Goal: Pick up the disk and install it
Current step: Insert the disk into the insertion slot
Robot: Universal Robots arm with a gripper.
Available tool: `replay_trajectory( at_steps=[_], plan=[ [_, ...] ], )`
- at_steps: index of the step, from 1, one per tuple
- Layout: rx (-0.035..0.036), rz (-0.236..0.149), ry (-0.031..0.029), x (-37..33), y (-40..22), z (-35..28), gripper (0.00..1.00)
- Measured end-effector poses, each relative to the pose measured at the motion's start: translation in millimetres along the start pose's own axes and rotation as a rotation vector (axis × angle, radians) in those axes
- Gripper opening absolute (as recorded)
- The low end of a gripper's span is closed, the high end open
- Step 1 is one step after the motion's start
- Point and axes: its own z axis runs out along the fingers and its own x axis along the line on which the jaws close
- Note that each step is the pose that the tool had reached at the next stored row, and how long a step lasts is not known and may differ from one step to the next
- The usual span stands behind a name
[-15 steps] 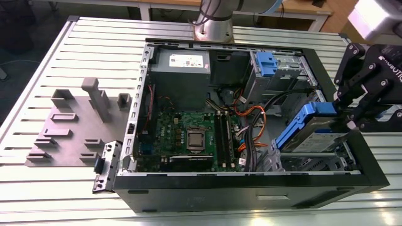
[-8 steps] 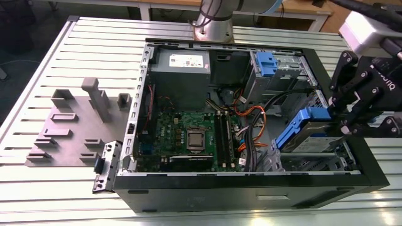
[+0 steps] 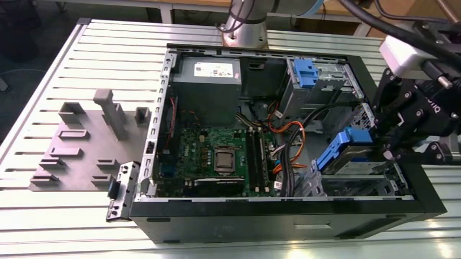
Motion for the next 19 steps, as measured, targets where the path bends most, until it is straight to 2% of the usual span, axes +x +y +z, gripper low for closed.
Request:
replay_trajectory(
  at_steps=[16, 19],
  plan=[
    [-0.0093, 0.000, 0.0008, 0.9, -1.1, 28.4, 0.35],
    [-0.0102, 0.000, 0.0008, 1.0, -1.2, 30.8, 0.35]
  ],
)
